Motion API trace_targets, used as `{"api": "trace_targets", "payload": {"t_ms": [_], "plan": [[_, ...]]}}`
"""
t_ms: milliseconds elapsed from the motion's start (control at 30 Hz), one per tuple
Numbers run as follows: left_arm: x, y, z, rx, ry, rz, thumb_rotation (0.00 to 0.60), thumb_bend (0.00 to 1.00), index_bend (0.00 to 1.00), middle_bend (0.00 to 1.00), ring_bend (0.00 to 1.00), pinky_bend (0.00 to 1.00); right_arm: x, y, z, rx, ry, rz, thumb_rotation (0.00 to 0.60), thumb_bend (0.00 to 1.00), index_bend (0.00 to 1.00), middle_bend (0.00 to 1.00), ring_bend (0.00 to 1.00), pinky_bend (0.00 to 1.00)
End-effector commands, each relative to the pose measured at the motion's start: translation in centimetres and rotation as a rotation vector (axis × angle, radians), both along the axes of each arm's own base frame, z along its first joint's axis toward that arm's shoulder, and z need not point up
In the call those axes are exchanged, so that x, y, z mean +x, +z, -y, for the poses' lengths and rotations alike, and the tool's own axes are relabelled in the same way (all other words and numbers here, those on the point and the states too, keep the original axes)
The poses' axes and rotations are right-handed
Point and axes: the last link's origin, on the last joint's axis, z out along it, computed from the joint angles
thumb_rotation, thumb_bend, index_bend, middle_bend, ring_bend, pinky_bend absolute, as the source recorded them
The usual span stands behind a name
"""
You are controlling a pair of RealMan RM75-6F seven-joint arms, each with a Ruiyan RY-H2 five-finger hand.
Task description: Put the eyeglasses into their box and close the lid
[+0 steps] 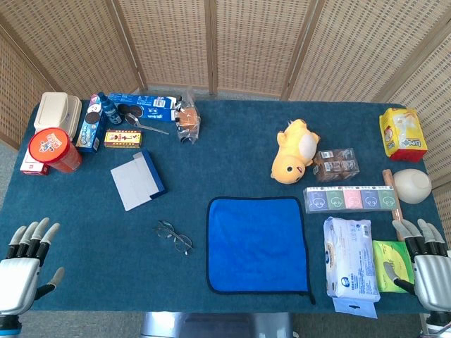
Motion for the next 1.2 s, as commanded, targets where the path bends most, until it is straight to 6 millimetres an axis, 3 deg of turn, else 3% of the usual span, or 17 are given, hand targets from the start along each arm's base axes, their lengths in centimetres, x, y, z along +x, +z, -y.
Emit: {"api": "trace_targets", "payload": {"t_ms": [33,300,500,767,1033,1200], "plan": [[0.1,-0.2,-0.2,-0.009,-0.002,0.002,0.600,0.27,0.03,0.00,0.00,0.00,0.0,0.1,0.0,-0.002,-0.004,0.002,0.589,0.28,0.15,0.16,0.05,0.11],[0.4,-0.4,-0.8,-0.022,-0.030,-0.001,0.600,0.27,0.03,0.00,0.00,0.00,-0.1,0.4,-0.3,-0.013,-0.005,-0.002,0.593,0.28,0.15,0.16,0.05,0.11],[0.9,-0.7,-1.5,-0.057,-0.049,-0.002,0.600,0.27,0.17,0.01,0.00,0.00,0.0,0.6,-0.4,-0.026,-0.002,0.002,0.593,0.28,0.15,0.16,0.05,0.11],[1.5,-1.6,-3.5,-0.113,-0.082,-0.036,0.600,0.27,0.22,0.02,0.00,0.00,-0.2,0.9,-0.6,-0.042,-0.018,-0.001,0.593,0.28,0.15,0.16,0.05,0.11],[1.8,-3.0,-7.6,-0.172,-0.113,-0.101,0.600,0.27,0.11,0.00,0.00,0.00,-0.1,1.0,-0.6,-0.043,-0.028,-0.008,0.593,0.28,0.15,0.16,0.05,0.11],[2.4,-4.4,-11.7,-0.195,-0.131,-0.134,0.600,0.27,0.07,0.00,0.00,0.00,-0.2,1.3,-0.8,-0.055,-0.042,-0.017,0.595,0.28,0.15,0.16,0.05,0.11]]}}
